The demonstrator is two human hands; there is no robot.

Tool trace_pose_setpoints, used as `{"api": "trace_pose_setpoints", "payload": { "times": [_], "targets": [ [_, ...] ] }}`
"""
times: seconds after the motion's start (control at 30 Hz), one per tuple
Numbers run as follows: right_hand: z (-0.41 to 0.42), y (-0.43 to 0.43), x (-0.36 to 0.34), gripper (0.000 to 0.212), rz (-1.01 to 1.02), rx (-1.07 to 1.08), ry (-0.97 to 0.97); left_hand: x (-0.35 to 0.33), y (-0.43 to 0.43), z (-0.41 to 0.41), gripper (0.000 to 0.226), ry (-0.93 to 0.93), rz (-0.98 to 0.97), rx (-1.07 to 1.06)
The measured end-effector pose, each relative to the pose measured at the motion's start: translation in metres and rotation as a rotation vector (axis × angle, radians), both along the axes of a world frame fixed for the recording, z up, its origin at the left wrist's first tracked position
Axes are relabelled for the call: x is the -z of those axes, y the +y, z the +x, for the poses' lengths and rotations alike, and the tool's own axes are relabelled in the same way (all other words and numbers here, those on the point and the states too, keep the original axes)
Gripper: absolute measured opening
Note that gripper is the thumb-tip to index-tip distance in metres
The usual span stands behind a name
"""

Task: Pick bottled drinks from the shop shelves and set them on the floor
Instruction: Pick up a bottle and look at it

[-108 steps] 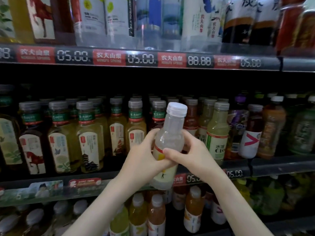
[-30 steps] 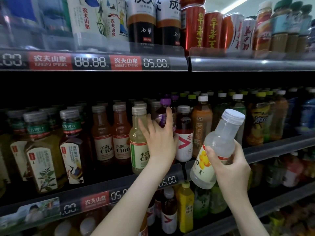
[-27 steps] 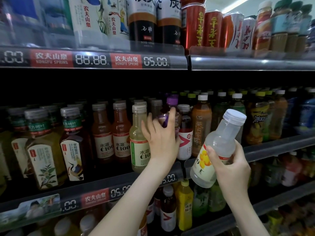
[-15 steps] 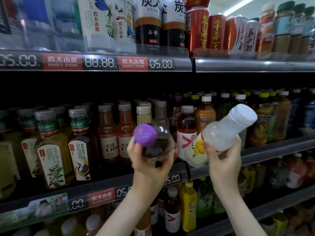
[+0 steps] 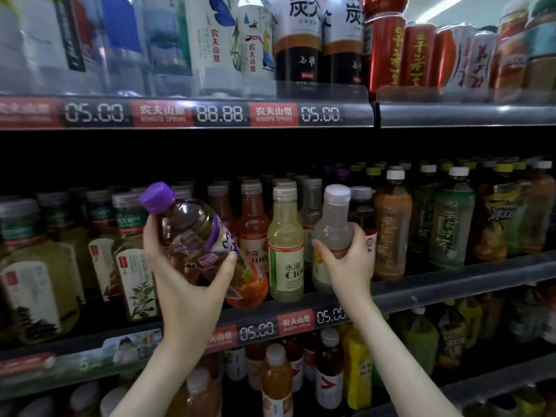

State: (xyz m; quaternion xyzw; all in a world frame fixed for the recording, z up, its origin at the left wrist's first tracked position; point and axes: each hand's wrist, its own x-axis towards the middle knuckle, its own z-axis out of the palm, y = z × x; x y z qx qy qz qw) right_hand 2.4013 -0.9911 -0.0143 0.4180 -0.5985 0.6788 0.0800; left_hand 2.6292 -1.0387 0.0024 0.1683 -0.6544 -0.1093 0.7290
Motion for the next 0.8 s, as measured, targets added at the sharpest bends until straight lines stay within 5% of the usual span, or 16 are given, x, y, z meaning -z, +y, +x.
{"api": "trace_pose_setpoints", "payload": {
  "times": [0.4, 0.57, 0.67, 0.8],
  "targets": [
    [0.009, -0.009, 0.0, 0.084, 0.321, 0.395, 0.219, -0.011, -0.002, 0.019, 0.097, -0.086, 0.199, 0.253],
    [0.011, 0.002, 0.002, 0.084, 0.442, 0.308, 0.227, -0.012, 0.002, 0.011, 0.099, -0.132, 0.282, 0.277],
    [0.021, 0.018, 0.001, 0.075, 0.348, 0.191, 0.201, -0.008, 0.01, 0.001, 0.099, -0.146, 0.3, 0.272],
    [0.044, 0.048, -0.011, 0.076, 0.273, -0.293, 0.18, -0.002, 0.021, -0.016, 0.1, -0.19, 0.28, 0.328]
  ]
}}
